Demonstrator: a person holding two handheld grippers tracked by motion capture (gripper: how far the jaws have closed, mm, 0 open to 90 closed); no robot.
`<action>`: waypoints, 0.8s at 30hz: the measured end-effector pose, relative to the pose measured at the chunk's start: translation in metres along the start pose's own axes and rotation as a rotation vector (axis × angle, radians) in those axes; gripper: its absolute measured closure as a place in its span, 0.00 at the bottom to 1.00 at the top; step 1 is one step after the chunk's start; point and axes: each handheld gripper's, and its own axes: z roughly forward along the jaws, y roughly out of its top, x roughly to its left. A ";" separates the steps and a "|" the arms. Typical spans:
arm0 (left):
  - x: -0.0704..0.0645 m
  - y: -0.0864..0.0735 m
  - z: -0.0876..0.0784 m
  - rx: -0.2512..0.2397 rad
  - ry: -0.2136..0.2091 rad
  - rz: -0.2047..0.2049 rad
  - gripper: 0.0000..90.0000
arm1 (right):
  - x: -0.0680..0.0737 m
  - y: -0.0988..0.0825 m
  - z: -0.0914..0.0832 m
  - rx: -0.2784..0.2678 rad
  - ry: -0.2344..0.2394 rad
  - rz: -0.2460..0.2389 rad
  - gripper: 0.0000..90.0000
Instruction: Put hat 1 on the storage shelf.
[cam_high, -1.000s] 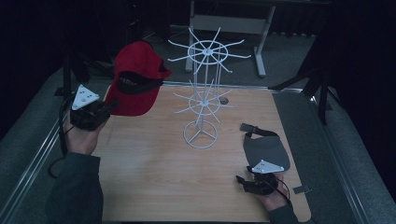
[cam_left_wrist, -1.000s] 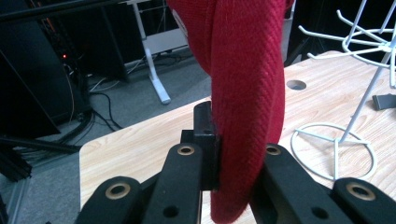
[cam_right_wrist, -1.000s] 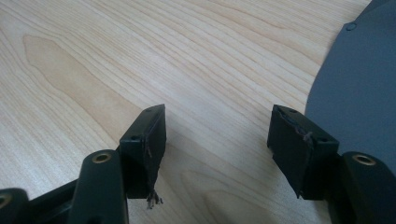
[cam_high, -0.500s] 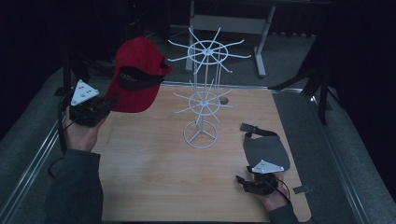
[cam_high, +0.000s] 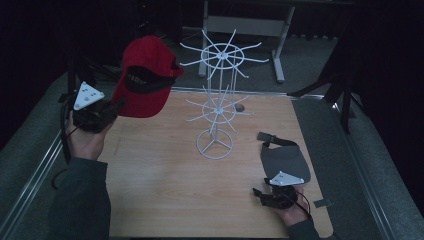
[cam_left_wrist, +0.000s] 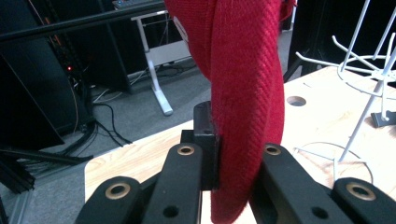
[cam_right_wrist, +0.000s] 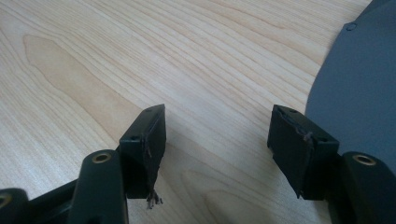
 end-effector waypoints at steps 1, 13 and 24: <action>0.000 0.001 0.000 0.000 0.000 0.003 0.95 | 0.000 0.000 0.000 0.000 0.000 0.000 0.41; 0.001 0.008 -0.002 -0.030 0.004 -0.005 0.95 | 0.000 0.000 0.000 0.000 0.000 0.000 0.41; 0.001 0.017 -0.004 -0.055 0.006 -0.009 0.95 | 0.000 0.000 0.000 0.000 0.000 0.003 0.41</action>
